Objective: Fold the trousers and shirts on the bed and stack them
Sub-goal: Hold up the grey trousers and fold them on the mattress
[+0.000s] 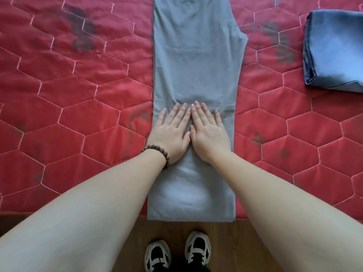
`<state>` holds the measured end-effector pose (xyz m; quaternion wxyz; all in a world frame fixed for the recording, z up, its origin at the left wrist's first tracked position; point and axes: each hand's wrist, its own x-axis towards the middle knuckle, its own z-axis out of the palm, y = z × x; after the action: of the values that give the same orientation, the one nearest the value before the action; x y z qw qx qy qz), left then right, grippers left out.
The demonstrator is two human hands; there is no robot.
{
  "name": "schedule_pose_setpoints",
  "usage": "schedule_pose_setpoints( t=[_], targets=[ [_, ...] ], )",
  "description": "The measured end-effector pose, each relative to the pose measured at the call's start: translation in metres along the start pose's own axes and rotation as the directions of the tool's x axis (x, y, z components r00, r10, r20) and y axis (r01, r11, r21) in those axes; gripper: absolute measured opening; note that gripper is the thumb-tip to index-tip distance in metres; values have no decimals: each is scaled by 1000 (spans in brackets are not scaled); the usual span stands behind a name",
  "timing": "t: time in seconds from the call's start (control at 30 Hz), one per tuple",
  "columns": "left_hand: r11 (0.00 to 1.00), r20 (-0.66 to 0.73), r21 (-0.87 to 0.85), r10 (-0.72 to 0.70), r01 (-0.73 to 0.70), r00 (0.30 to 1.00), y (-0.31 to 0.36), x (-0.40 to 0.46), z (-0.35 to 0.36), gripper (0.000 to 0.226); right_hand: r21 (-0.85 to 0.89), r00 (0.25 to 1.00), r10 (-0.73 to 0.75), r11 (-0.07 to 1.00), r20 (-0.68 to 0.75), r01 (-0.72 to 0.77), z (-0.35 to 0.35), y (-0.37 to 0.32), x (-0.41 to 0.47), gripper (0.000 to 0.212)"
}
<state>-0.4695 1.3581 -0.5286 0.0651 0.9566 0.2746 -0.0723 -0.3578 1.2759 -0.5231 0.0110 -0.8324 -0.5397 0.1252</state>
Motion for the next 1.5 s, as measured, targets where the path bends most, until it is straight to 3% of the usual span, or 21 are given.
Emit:
schedule_pose_setpoints(
  t=[0.17, 0.33, 0.53, 0.73, 0.93, 1.0, 1.27, 1.37, 1.5],
  targets=[
    [970, -52, -76, -236, 232, 970, -11, 2, 2, 69, -27, 972, 235, 971, -28, -236, 2, 36, -4, 58],
    [941, -3, -103, -324, 322, 946, -5, -4, -1, 70, 13, 917, 399, 917, 24, -400, -1, 33, -22, 59],
    [981, 35, -59, -182, 184, 983, 38, -83, 11, 72, -42, 999, 32, 999, 22, -31, 15, -21, -113, 58],
    [995, 11, -91, -47, 48, 999, 23, -130, 12, 62, 20, 994, 109, 994, 17, -109, 20, 4, -146, 57],
    [974, 31, 4, 228, -228, 973, -26, -149, -1, 52, -40, 982, -138, 989, 128, 145, -1, 61, -164, 54],
    [958, 51, 35, 282, -284, 958, -43, -155, -4, 58, -81, 970, -181, 977, 161, 196, -9, 81, -170, 56],
    [927, 138, 18, 369, -375, 919, -51, -153, -14, 63, -125, 911, -358, 913, 207, 387, -13, 73, -170, 64],
    [919, 200, -3, 388, -395, 900, -47, -150, -10, 81, -97, 908, -357, 918, 219, 384, -11, 63, -168, 78],
    [910, 228, 18, 400, -415, 888, -45, -152, -8, 84, -100, 898, -355, 915, 261, 391, -18, 65, -167, 81]
  ],
)
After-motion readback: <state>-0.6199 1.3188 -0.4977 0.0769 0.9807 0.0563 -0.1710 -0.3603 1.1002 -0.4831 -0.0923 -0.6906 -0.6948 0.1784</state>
